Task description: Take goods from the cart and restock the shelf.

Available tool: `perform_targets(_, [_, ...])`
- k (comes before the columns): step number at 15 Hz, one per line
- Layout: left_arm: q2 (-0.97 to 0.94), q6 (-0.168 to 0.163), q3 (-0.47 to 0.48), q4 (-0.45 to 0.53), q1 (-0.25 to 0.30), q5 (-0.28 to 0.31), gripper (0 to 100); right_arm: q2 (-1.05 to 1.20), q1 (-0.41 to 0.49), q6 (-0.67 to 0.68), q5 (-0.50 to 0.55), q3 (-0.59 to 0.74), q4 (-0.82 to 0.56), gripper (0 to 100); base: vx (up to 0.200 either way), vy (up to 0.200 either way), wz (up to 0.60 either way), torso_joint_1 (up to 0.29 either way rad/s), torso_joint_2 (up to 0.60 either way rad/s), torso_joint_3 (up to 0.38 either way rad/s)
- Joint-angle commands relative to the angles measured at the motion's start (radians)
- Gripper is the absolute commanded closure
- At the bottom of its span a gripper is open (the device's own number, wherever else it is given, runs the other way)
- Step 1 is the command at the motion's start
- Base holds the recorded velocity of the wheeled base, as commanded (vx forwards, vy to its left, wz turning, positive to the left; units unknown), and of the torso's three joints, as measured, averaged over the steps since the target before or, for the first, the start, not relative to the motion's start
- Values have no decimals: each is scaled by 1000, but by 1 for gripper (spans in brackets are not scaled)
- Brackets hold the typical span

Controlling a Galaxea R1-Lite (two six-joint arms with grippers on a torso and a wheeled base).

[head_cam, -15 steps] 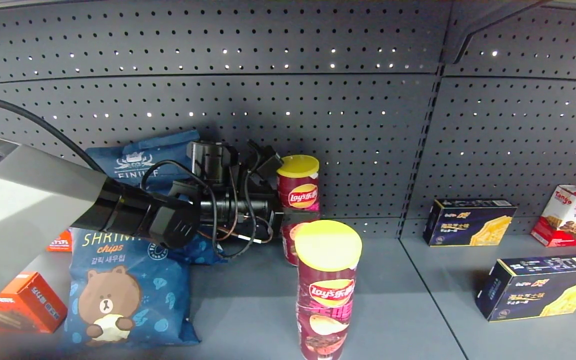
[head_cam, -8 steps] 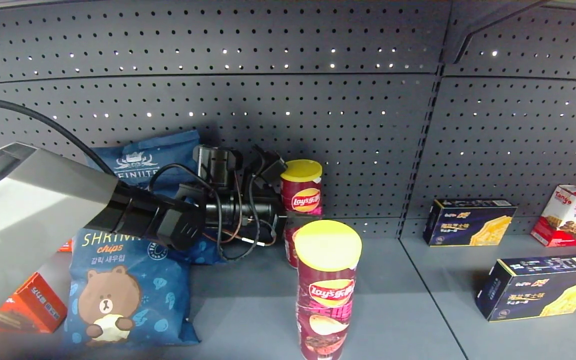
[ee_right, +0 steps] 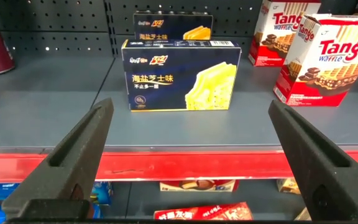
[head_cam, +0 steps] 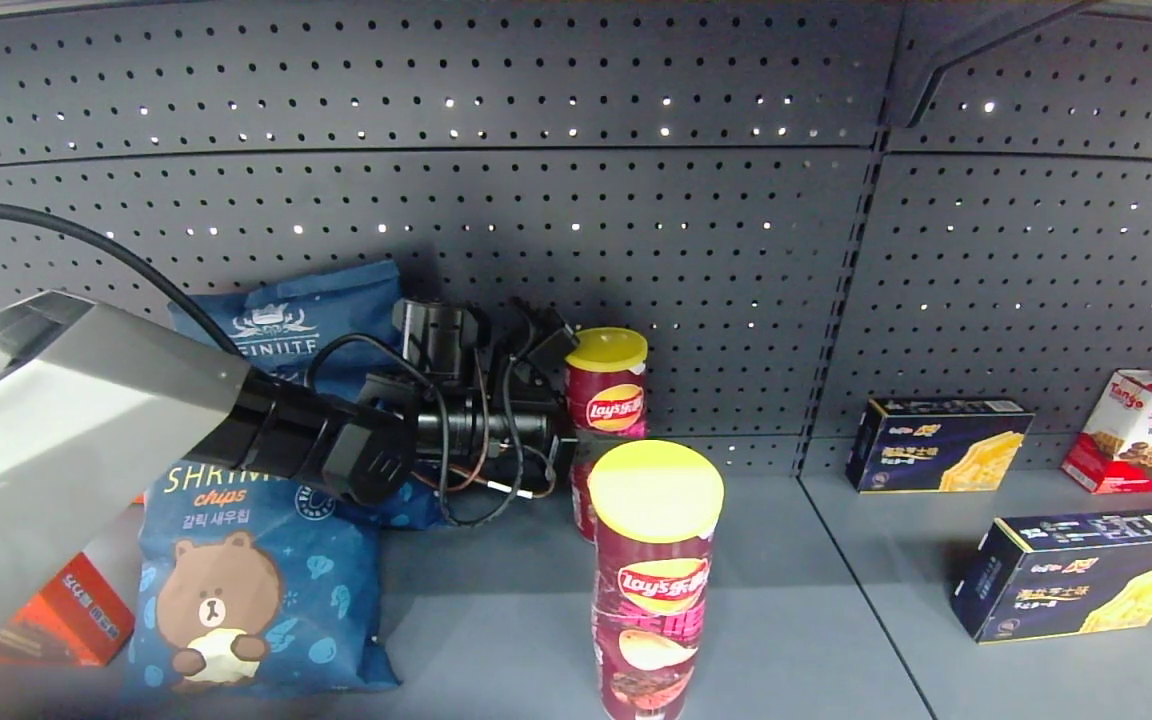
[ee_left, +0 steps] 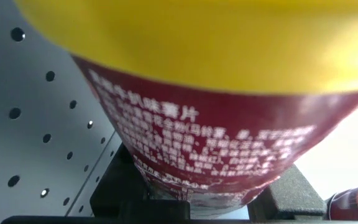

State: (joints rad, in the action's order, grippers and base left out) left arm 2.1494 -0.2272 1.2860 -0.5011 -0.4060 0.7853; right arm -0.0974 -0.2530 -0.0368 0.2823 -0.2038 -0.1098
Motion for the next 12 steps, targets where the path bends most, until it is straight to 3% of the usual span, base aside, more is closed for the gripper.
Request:
perform_targets(1, [3, 0, -2, -1, -2, 0, 100, -1, -2, 0, 0, 0, 1, 0, 0, 0, 0, 0, 0, 0])
perform_targets(4, [3, 0, -2, -1, -7, 0, 100, -2, 0, 0, 0, 0, 1, 0, 0, 0, 0, 0, 0, 0])
perform_targets(5, [4, 0, -2, -1, -8, 0, 0, -1, -2, 2, 0, 0, 1, 0, 0, 0, 0, 0, 0, 0])
perform_targets(12, [0, 0, -11, -1, -11, -6, 0, -2, -2, 2, 0, 1, 1, 0, 0, 0, 0, 0, 0, 0])
